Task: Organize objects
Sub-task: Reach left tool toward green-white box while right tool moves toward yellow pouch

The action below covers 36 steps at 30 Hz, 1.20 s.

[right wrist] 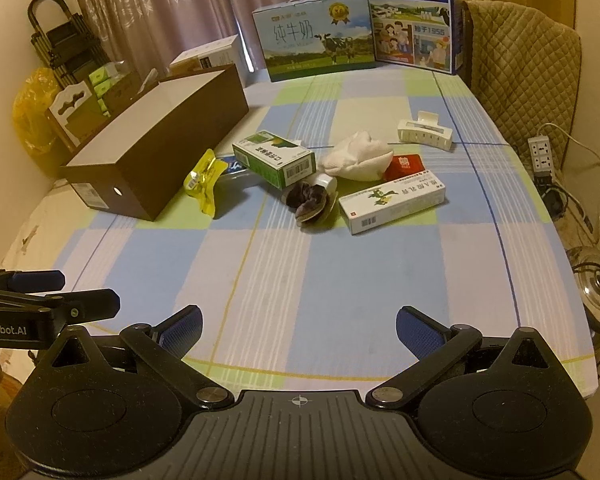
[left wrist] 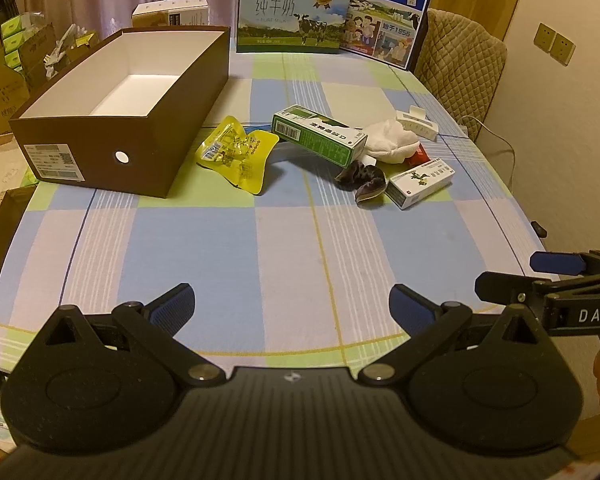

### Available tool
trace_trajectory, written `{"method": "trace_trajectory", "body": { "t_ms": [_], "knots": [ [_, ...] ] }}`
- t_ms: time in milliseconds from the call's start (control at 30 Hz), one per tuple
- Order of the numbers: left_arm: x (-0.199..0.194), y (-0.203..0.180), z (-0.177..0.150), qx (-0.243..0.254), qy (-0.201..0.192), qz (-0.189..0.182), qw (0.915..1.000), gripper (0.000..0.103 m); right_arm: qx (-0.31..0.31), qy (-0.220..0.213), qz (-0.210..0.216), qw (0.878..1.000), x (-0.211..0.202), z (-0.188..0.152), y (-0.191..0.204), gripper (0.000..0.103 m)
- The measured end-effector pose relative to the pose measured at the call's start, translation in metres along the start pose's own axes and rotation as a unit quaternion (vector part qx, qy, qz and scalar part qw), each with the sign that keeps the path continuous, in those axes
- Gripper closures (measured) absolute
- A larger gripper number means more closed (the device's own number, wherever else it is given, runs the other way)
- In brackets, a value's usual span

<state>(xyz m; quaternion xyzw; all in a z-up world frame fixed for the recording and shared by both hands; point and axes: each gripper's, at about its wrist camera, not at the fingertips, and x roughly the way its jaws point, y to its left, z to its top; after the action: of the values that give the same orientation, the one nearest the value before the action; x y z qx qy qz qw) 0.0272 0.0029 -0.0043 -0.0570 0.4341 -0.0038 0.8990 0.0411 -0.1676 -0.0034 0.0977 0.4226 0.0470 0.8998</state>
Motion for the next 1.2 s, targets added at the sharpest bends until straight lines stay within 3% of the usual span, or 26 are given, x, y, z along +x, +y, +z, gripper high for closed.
{"method": "trace_trajectory", "body": {
  "t_ms": [1200],
  "knots": [
    [0.035,0.006,0.023,-0.027,0.021,0.001,0.9994,0.001,0.002,0.013,-0.01,1.0,0.032,0.02,-0.021,0.002]
  ]
}}
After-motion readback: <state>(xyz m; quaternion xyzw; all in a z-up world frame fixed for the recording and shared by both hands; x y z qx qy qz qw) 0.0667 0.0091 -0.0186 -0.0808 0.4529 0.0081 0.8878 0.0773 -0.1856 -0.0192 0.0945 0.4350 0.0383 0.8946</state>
